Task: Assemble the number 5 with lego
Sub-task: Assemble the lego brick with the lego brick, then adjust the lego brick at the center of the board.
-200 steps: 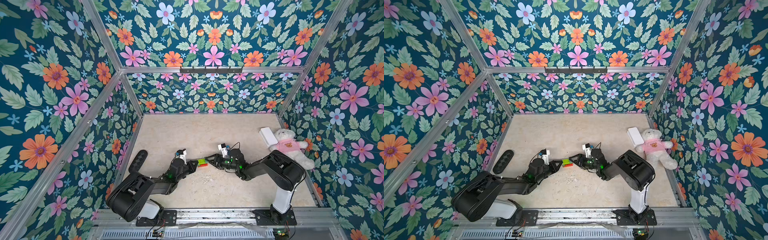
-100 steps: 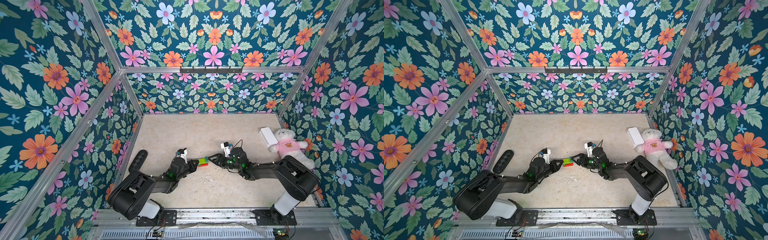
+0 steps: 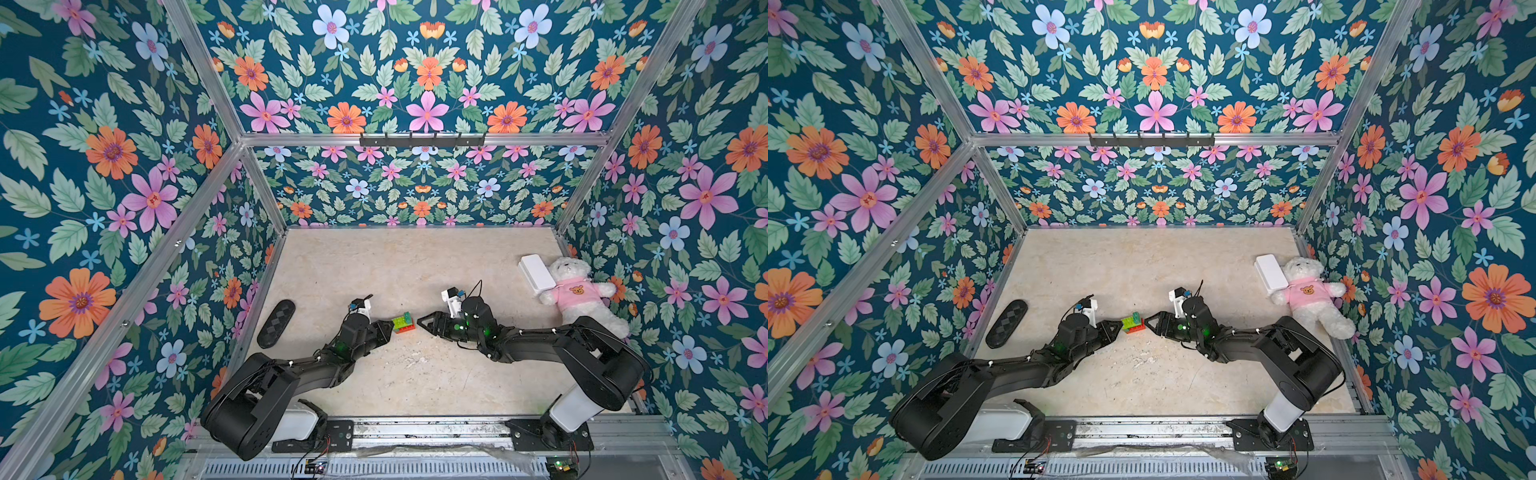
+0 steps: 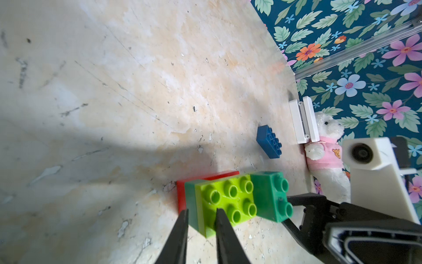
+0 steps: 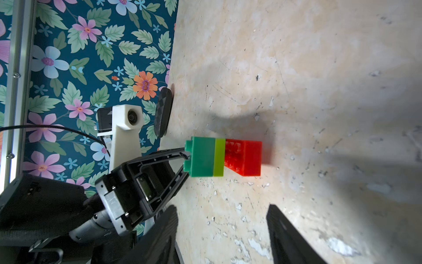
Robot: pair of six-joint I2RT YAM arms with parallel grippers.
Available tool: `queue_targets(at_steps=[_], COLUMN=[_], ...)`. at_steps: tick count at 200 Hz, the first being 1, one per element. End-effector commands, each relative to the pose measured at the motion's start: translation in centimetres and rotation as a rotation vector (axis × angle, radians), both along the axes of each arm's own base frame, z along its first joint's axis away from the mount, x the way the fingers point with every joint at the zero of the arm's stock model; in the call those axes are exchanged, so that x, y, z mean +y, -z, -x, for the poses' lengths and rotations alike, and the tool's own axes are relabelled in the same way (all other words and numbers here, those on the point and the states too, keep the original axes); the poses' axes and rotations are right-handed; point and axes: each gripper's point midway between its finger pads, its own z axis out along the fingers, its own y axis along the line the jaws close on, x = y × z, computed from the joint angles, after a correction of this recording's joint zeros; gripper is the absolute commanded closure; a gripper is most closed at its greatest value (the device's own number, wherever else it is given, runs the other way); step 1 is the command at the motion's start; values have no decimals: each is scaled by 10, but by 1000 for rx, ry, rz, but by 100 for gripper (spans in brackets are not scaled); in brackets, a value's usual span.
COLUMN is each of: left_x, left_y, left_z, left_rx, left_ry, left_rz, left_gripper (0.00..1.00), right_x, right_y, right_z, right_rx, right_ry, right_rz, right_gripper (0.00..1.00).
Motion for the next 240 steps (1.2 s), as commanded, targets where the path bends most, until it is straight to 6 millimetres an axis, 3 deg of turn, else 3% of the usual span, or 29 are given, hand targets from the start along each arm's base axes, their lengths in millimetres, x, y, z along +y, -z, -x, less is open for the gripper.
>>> queue_targets(at_steps=[1,112,180,240], left_x=[10,-5,-5,-8], left_y=[24,12,-5,-14], left_z=[13,3,-2,-18], left_rx=[90,73,29,-8], left_ry=[10,45,45,48], left_rz=[-86,-55,-60,-94], left_gripper=[76,72,59,51], right_x=[2,2,7,16], right_y=[-2,1,3,10], right_z=[-1,1,9,19], right_rx=[-15,-7,-8,11], right_ry=[-5,-4,-6,-5], right_rz=[5,20,38,30], right_gripper=[36,37,38,39])
